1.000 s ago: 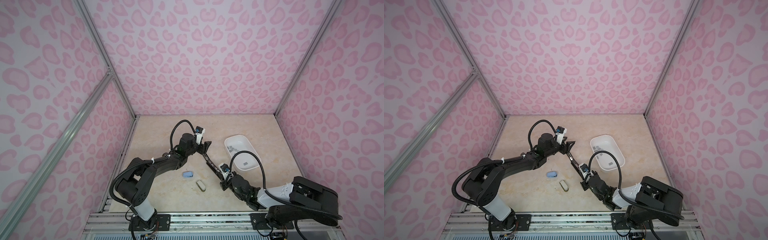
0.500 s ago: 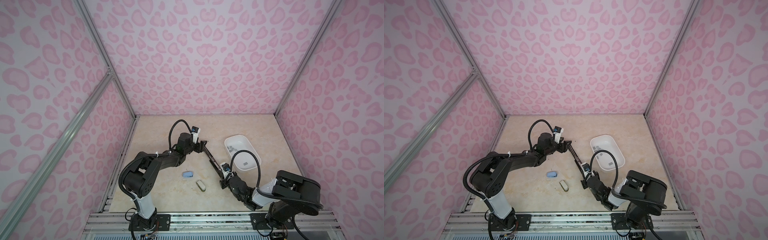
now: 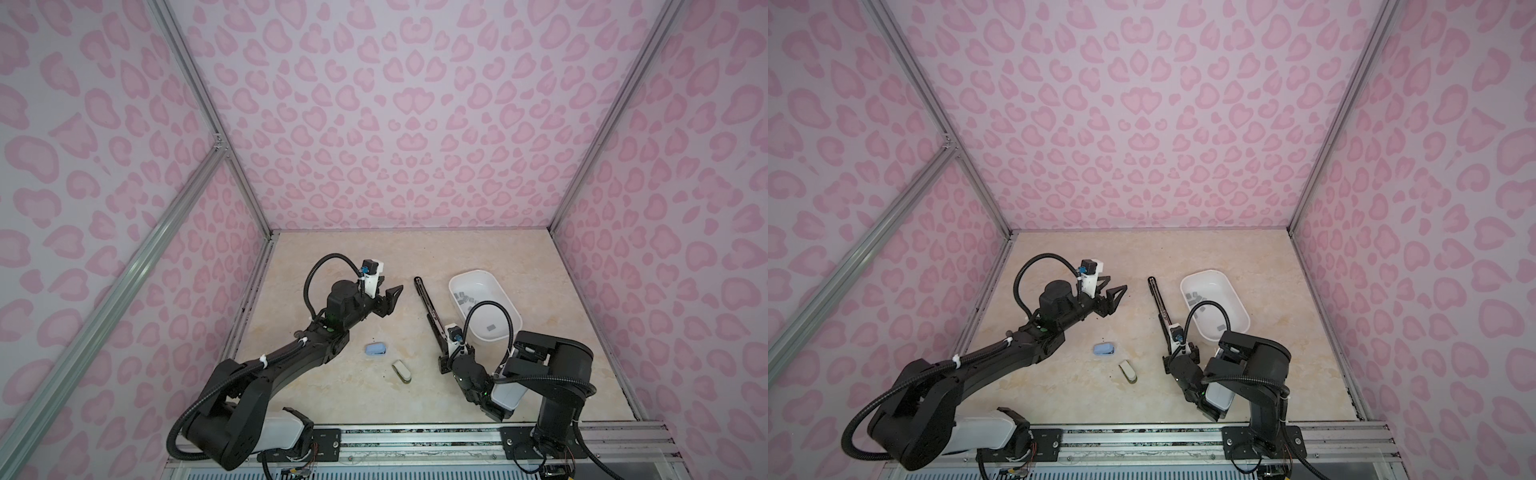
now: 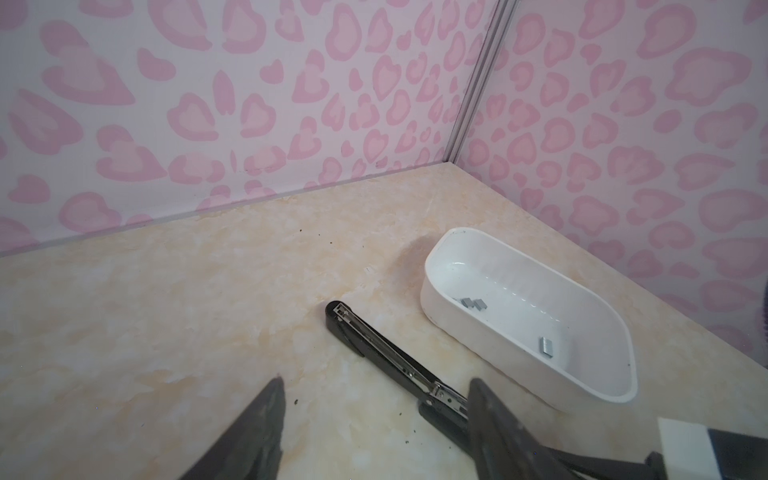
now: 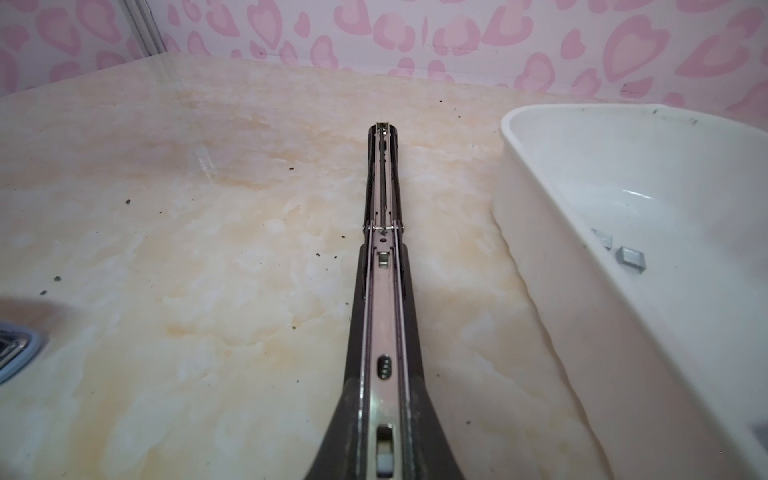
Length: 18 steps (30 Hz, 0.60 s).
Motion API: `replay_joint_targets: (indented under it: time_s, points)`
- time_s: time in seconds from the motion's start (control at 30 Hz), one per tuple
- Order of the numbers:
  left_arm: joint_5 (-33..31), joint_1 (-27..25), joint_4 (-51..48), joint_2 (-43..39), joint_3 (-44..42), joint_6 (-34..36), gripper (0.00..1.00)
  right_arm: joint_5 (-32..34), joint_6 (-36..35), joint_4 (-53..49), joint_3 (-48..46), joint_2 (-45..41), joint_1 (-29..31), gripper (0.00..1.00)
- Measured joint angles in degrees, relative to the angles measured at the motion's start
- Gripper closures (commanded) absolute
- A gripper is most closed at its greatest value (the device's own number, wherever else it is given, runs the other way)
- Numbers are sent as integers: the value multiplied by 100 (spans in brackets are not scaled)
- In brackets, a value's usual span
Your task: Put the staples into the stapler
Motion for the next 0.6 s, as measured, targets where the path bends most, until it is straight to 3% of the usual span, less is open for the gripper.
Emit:
replay_joint_targets:
  time_s: [0.23,0.27,0.33,0.53,0.6]
  points:
    - [-627,0,-721,-1873,-756,-365,18,28,35,-98,195,-70,0,59]
    - [-739,0,-872,-2120,-826,-439,16,33,22,-136,232,-170,0,56]
    - [-984,0,-1320,-2658,-896,-608,2,57,-17,-317,291,-417,0,52]
    - [-1550,0,-2868,-3849,-721,-1368,2,184,-85,-1475,396,-1558,0,49]
    - [-1650,0,-3416,-4144,-522,-1707,2,136,-107,-2129,507,-2173,0,40]
